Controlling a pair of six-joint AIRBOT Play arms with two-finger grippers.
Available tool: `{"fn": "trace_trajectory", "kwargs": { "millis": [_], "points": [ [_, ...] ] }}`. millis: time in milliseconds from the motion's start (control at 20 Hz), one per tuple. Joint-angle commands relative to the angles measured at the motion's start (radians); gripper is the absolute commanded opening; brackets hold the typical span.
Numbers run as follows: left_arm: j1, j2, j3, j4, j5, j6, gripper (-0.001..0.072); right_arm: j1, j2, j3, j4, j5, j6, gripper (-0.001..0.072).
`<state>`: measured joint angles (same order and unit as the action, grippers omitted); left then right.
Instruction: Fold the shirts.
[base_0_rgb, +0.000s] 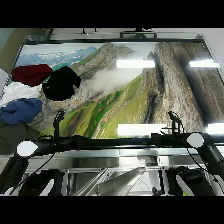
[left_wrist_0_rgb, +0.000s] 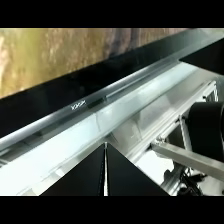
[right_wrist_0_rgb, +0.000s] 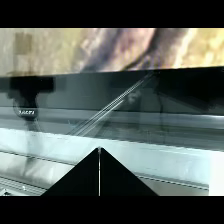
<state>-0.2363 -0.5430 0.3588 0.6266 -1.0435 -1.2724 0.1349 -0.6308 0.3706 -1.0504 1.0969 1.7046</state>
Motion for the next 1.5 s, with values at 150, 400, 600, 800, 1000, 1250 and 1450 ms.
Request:
{"fn": "trace_trajectory", "kwargs": {
  "millis": [150,400,600,800,1000,1250,1450],
  "points": [
    [0.265,-0.047,0.202,0.197,0.164,-0.008,0.0431,0.0,0.001,0.0,0.026,-0.049,0.0,0.0028],
    [0.735,-0.431,0.606,0.263,0.056,0.037,0.07,-0.003,0.001,0.0,0.02,-0.174,0.0,0.0488],
    [0.814,-0.849,0.898,0.262,-0.025,0.068,0.07,-0.003,0.001,0.002,0.011,-0.283,0.0,0.064],
    [0.741,-1.166,1.101,0.261,-0.034,0.068,0.07,-0.029,0.0,0.002,0.016,-0.345,0.0,0.0639],
    [0.642,-1.363,1.263,0.266,-0.026,0.068,0.0701,-0.06,0.001,0.002,0.016,-0.349,0.001,0.0639],
    [0.582,-1.533,1.451,0.273,-0.106,0.068,0.0697,-0.06,0.001,0.002,0.021,-0.349,0.0,0.0638],
    [0.578,-1.579,1.555,0.269,-0.242,0.07,0.0005,-0.06,0.001,0.002,0.035,-0.348,0.0,0.0633]
  ]
}}
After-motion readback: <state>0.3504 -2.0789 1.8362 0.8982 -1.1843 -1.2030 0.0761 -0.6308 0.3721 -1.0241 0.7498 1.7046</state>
